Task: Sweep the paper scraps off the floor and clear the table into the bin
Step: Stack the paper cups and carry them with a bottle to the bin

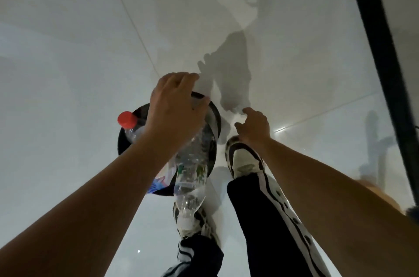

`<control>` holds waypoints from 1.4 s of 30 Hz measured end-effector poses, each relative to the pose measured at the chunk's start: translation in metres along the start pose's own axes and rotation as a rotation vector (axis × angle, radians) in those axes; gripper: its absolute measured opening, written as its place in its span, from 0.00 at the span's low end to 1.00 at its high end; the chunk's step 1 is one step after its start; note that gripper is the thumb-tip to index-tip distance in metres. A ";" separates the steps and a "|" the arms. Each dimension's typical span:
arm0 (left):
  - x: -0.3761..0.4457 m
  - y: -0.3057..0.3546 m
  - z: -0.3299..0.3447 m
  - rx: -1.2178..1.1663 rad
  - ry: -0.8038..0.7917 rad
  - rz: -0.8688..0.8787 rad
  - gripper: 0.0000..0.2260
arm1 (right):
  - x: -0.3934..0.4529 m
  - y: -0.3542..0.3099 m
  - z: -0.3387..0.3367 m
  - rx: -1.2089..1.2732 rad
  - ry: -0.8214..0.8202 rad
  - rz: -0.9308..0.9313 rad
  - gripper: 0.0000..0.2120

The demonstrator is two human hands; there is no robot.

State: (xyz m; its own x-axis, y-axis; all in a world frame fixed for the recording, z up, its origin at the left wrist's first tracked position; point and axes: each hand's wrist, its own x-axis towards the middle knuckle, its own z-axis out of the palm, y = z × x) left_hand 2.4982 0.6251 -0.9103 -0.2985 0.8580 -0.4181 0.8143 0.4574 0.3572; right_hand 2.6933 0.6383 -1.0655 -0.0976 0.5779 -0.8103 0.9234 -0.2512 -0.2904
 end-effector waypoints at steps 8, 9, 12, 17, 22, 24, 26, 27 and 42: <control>0.064 -0.033 0.032 0.037 -0.009 -0.041 0.24 | 0.074 0.007 0.045 -0.074 0.189 -0.210 0.03; 0.066 -0.037 0.034 0.019 -0.015 -0.075 0.24 | 0.075 0.007 0.047 -0.101 0.190 -0.253 0.02; 0.067 -0.039 0.040 -0.024 -0.011 -0.114 0.23 | 0.075 -0.003 0.048 -0.038 0.195 -0.334 0.06; 0.065 -0.038 0.041 -0.069 -0.015 -0.116 0.21 | 0.094 -0.041 0.050 0.028 0.220 -0.435 0.10; 0.067 -0.039 0.043 -0.128 0.011 -0.141 0.21 | 0.104 -0.043 0.058 -0.137 0.261 -0.453 0.12; 0.066 -0.038 0.042 -0.142 0.002 -0.142 0.20 | 0.099 -0.039 0.058 -0.145 0.267 -0.400 0.11; 0.063 -0.037 0.036 -0.166 -0.013 -0.137 0.20 | 0.091 -0.032 0.054 -0.173 0.227 -0.334 0.06; 0.061 -0.036 0.032 -0.175 -0.015 -0.131 0.20 | 0.087 -0.028 0.051 -0.189 0.195 -0.294 0.04; -0.018 -0.015 -0.037 -0.128 0.052 -0.230 0.18 | -0.046 -0.022 -0.007 0.181 0.291 -0.124 0.05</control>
State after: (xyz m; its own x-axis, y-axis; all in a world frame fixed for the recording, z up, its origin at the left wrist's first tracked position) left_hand 2.4730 0.6112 -0.8776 -0.4965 0.7372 -0.4582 0.6532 0.6650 0.3620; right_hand 2.6804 0.6227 -1.0184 -0.0709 0.8025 -0.5924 0.8278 -0.2841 -0.4838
